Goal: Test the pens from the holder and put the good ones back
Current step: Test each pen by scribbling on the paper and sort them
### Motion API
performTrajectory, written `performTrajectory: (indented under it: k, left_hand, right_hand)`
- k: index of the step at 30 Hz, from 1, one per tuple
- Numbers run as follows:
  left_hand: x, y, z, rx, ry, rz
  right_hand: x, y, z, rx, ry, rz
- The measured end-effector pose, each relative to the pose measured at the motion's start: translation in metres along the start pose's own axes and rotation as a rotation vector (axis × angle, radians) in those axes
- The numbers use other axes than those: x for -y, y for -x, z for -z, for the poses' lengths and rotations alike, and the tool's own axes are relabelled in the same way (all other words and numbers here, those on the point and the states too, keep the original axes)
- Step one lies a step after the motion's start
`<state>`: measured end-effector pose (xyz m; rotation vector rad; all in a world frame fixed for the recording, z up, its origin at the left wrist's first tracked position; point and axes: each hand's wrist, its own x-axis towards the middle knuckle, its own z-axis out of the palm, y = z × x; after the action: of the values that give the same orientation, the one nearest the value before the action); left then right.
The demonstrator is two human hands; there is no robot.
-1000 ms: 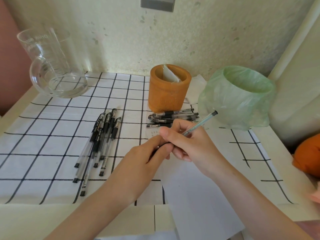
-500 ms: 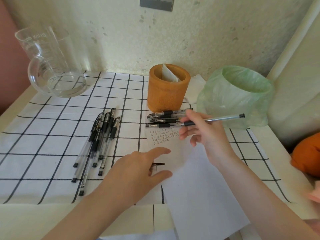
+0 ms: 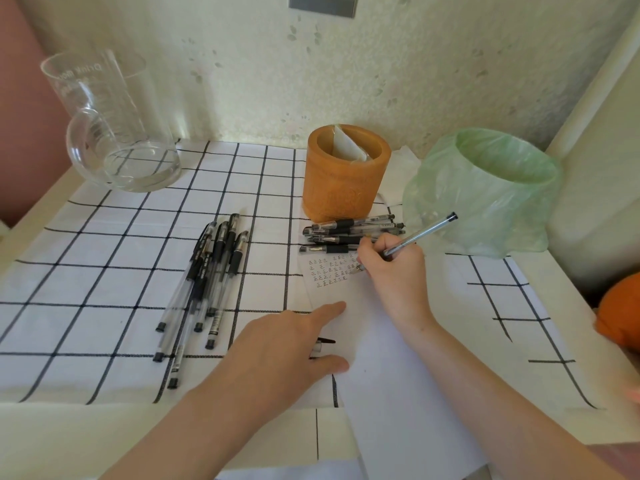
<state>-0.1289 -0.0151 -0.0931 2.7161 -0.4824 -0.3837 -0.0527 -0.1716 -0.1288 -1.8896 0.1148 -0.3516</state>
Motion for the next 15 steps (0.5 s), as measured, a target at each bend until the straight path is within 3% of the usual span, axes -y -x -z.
performTrajectory:
  k: [15]
  left_hand:
    - [0.0011, -0.0015, -0.0008, 0.001, -0.016, -0.026]
  right_hand:
    - [-0.0038, -0.0019, -0.0014, 0.036, 0.026, 0.092]
